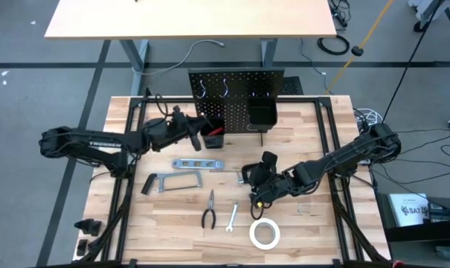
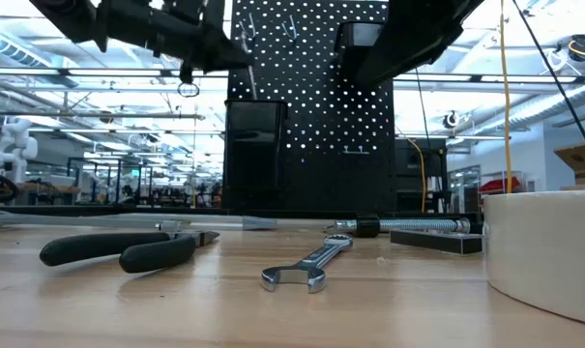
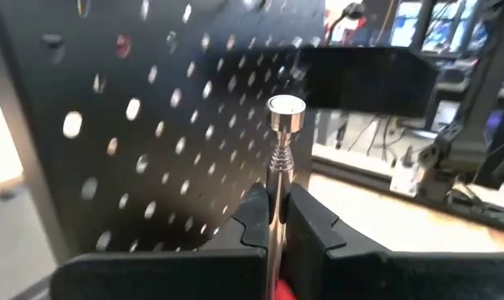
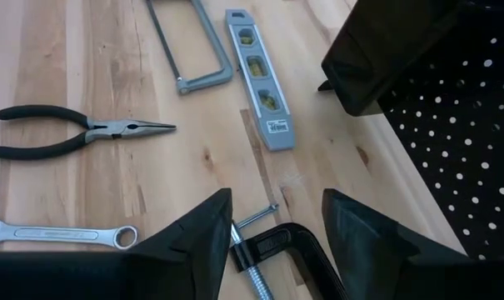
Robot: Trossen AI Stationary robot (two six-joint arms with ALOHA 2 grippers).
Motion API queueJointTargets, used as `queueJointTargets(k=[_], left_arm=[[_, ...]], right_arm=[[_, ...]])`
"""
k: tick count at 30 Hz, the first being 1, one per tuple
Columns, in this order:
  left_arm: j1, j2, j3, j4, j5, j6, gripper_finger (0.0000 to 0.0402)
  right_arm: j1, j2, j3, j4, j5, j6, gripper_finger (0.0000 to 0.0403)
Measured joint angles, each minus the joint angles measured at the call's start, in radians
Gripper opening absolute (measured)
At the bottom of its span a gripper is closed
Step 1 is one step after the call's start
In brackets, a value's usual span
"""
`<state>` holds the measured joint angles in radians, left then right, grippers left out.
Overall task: Hang tools onto peg board
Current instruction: Put the magnetic telescoping tool into the bottom black bin on the pegboard
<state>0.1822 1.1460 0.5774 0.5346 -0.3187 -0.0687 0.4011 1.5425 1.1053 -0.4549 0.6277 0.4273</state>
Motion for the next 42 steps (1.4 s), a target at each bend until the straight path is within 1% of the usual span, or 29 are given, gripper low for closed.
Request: queueJointTargets(k=[3, 15, 24, 27, 31, 42], left_arm=[[0.009, 0.013, 0.000, -0.033, 0.000, -0.005, 0.0018], [0.007, 0.019, 0.000, -0.044, 0.002, -0.005, 0.0018], [0.008, 0.019, 0.000, -0.047, 0.002, -0.005, 0.0052], [0.007, 0.020, 0.000, -0.047, 0.002, -0.006, 0.0054], [0.008, 0.019, 0.000, -0.060, -0.014, -0.057, 0.0055], [0.007, 0.020, 0.000, -0.118, -0.018, -0.057, 0.0056]], right_arm=[[0.000, 0.000, 0.000, 0.001, 0.000, 0.001, 0.0180], [0.000, 0.000, 0.000, 0.000, 0.000, 0.002, 0.0180], [0.000, 0.000, 0.000, 0.001, 0.000, 0.002, 0.0180], [0.000, 0.000, 0.000, 0.001, 0.000, 0.002, 0.0180], [0.000, 0.000, 0.000, 0.001, 0.000, 0.002, 0.0180], [0.000, 0.000, 0.000, 0.001, 0.000, 0.002, 0.0180]])
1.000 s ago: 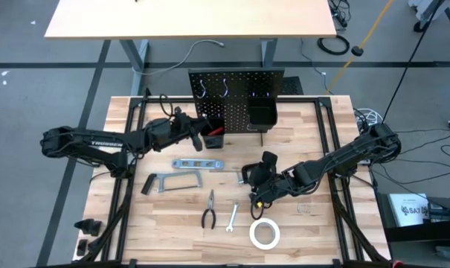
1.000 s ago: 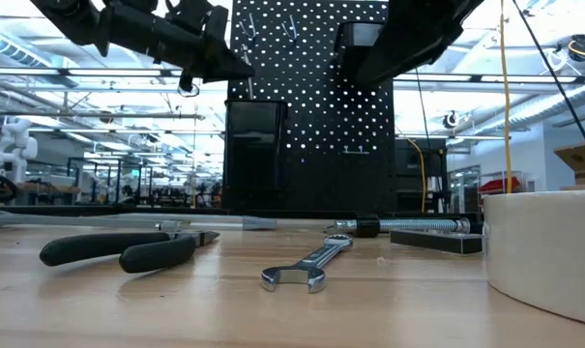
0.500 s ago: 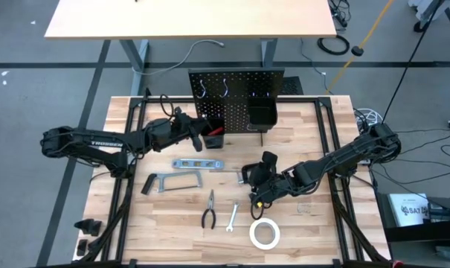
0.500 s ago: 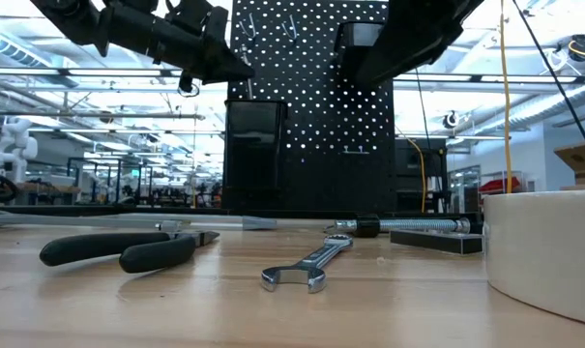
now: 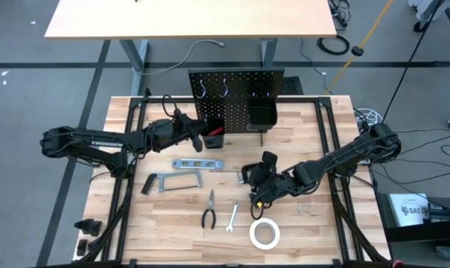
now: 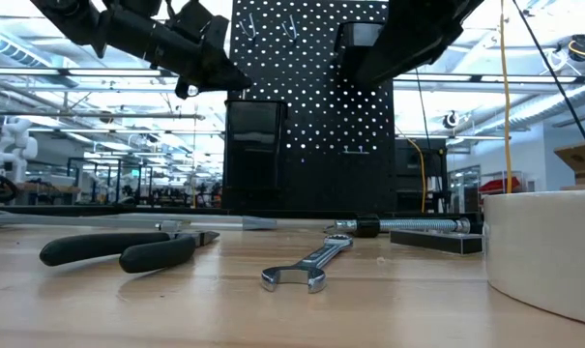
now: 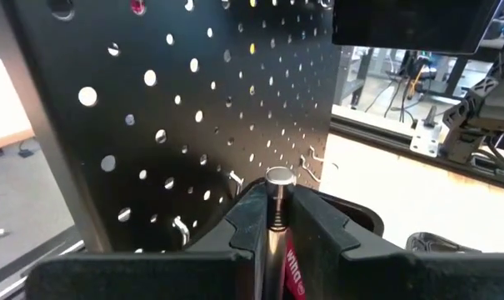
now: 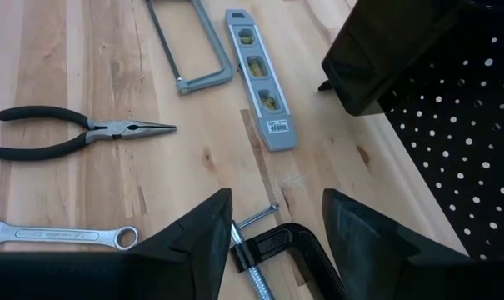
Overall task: Hang tools onto peg board
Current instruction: Put the magnetic telescoping tool into the bottom black bin on the pegboard, then put the long nose pliers into the bottom black bin on the pegboard
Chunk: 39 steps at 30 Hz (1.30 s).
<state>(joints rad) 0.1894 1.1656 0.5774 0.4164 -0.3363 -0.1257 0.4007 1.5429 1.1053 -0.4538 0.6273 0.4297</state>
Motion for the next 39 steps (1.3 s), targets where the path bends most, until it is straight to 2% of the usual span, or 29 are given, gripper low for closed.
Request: queueJointTargets(k=[8, 11, 16, 21, 26, 32, 39], left_arm=[[0.000, 0.000, 0.000, 0.000, -0.001, 0.007, 0.0057], [0.000, 0.000, 0.000, 0.001, -0.001, 0.030, 0.0071], [0.001, 0.000, 0.000, -0.007, -0.007, 0.035, 0.0135], [0.001, 0.000, 0.000, -0.009, -0.060, 0.027, 0.0209], [0.001, 0.000, 0.000, -0.008, -0.077, 0.026, 0.0250], [0.001, -0.006, 0.000, -0.008, -0.064, 0.026, 0.0258], [-0.013, -0.067, 0.000, -0.007, 0.029, 0.006, 0.0258]], right_arm=[[0.000, 0.000, 0.000, 0.000, 0.000, 0.000, 0.0180], [0.000, 0.000, 0.000, 0.000, 0.000, 0.000, 0.0180], [0.000, 0.000, 0.000, 0.000, 0.000, 0.000, 0.0181], [0.000, 0.000, 0.000, 0.000, 0.000, 0.000, 0.0180], [0.000, 0.000, 0.000, 0.000, 0.000, 0.000, 0.0180], [0.000, 0.000, 0.000, 0.000, 0.000, 0.000, 0.0180], [0.000, 0.000, 0.000, 0.000, 0.000, 0.000, 0.0180]])
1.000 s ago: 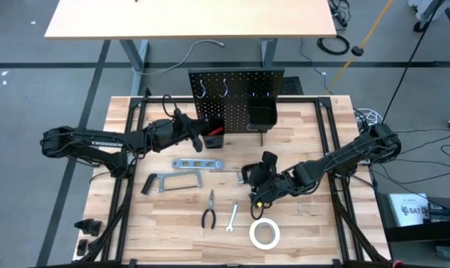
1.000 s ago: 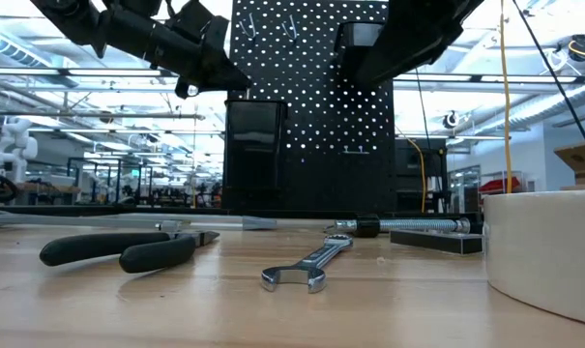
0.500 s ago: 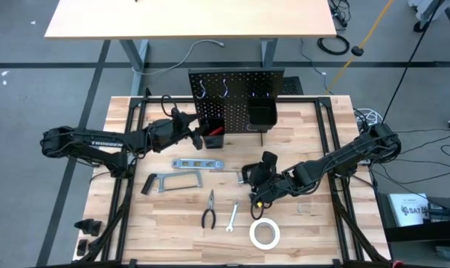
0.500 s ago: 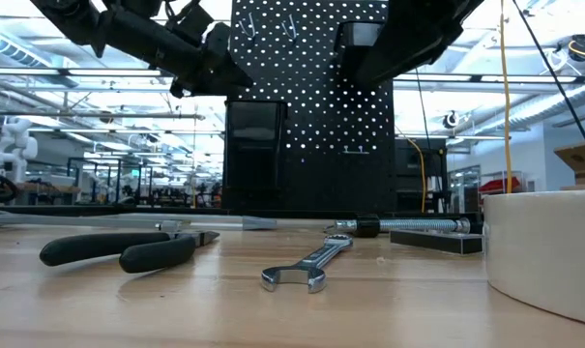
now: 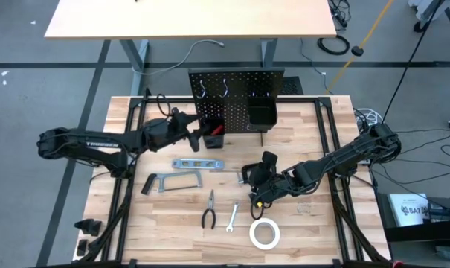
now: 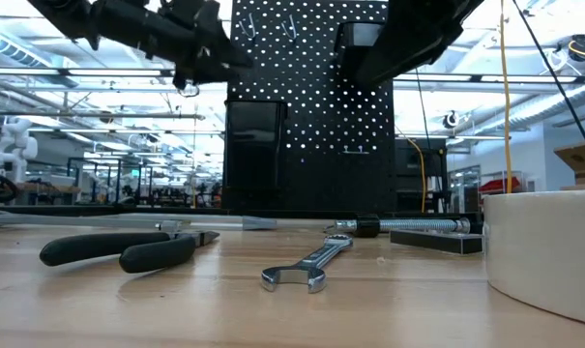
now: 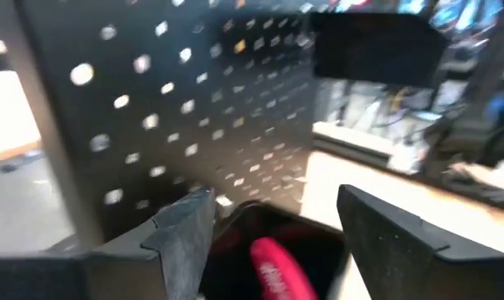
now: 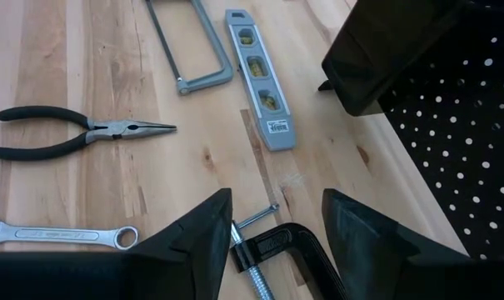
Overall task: Hang tools onto peg board
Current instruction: Put the long nose pliers into the bottom black bin on the pegboard
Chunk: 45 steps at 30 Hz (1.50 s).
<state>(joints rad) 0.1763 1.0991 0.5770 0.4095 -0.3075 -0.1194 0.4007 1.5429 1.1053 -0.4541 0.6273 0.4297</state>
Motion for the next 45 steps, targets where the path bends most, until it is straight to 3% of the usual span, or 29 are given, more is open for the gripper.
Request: queueJointTargets(k=[6, 17, 25, 38, 45], left_arm=[[-0.071, -0.050, 0.000, -0.039, 0.140, -0.033, 0.0258], [-0.348, -0.056, 0.000, -0.109, 0.148, 0.021, 0.0258], [-0.486, -0.050, 0.000, -0.281, 0.144, -0.160, 0.0258], [-0.647, 0.181, 0.000, -0.227, 0.036, -0.485, 0.0258], [-0.664, 0.286, 0.027, -0.238, 0.046, -0.612, 0.0258]], right_arm=[[0.000, 0.000, 0.000, 0.001, -0.004, 0.005, 0.0180], [0.000, 0.000, 0.000, 0.030, -0.056, 0.003, 0.0180], [-0.007, 0.000, 0.000, 0.084, -0.049, 0.020, 0.0180], [-0.013, 0.000, 0.000, 0.079, -0.057, 0.058, 0.0180], [0.002, 0.000, 0.000, -0.069, -0.058, 0.100, 0.0180]])
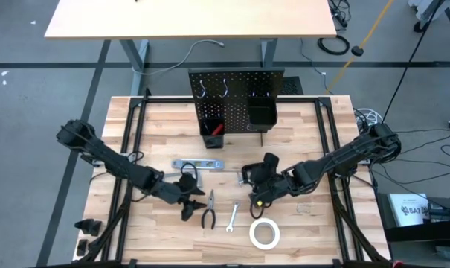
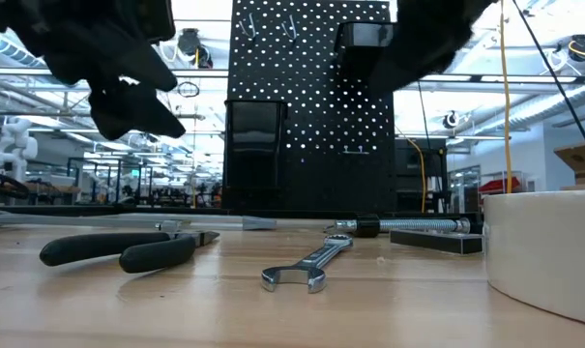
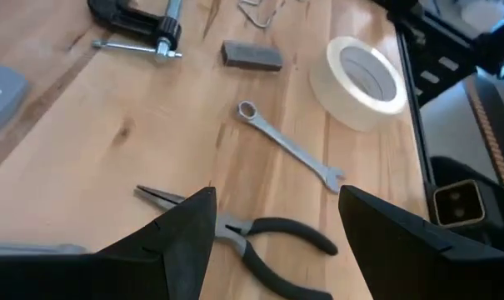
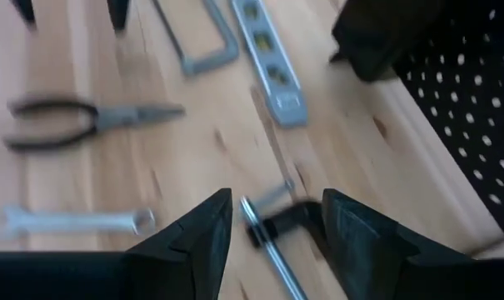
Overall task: Hang tools onto peg board
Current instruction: Put the long nose pliers into the bottom black bin on the pegboard
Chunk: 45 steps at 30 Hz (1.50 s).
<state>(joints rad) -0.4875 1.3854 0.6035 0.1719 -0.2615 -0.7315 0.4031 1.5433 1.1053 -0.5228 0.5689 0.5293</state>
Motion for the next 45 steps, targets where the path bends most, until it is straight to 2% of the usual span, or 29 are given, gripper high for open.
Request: queueJointTargets(k=[3, 8, 15, 18, 21, 28, 34, 42, 45], left_arm=[[0.003, -0.001, 0.012, 0.001, 0.006, -0.059, 0.0258], [0.001, -0.008, 0.015, -0.003, 0.035, -0.156, 0.0258], [-0.011, 0.017, 0.016, -0.083, 0.070, -0.172, 0.0258], [-0.022, 0.060, 0.016, -0.149, 0.049, -0.178, 0.0258], [-0.035, 0.115, 0.016, -0.145, 0.040, -0.180, 0.0258], [-0.066, 0.171, 0.015, -0.026, 0.016, -0.153, 0.0258], [-0.092, 0.202, 0.023, 0.054, -0.060, -0.152, 0.0258], [-0.112, 0.283, 0.113, -0.027, -0.119, -0.132, 0.0258], [-0.121, 0.320, 0.190, -0.171, -0.139, -0.126, 0.0258]], right_arm=[[0.005, 0.000, 0.000, -0.070, -0.007, -0.013, 0.0180], [-0.008, 0.000, 0.000, -0.050, 0.030, -0.006, 0.0180], [0.033, 0.009, 0.000, -0.059, -0.005, 0.125, 0.0180], [0.055, 0.007, 0.000, -0.056, 0.001, 0.128, 0.0180], [0.061, 0.007, 0.000, -0.051, 0.004, 0.157, 0.0180], [0.056, 0.007, 0.000, 0.006, 0.006, 0.240, 0.0180], [0.056, 0.009, 0.000, 0.087, 0.006, 0.237, 0.0180], [0.064, 0.044, 0.000, 0.137, 0.000, 0.220, 0.0180], [0.064, 0.049, 0.000, 0.146, -0.038, 0.218, 0.0180]])
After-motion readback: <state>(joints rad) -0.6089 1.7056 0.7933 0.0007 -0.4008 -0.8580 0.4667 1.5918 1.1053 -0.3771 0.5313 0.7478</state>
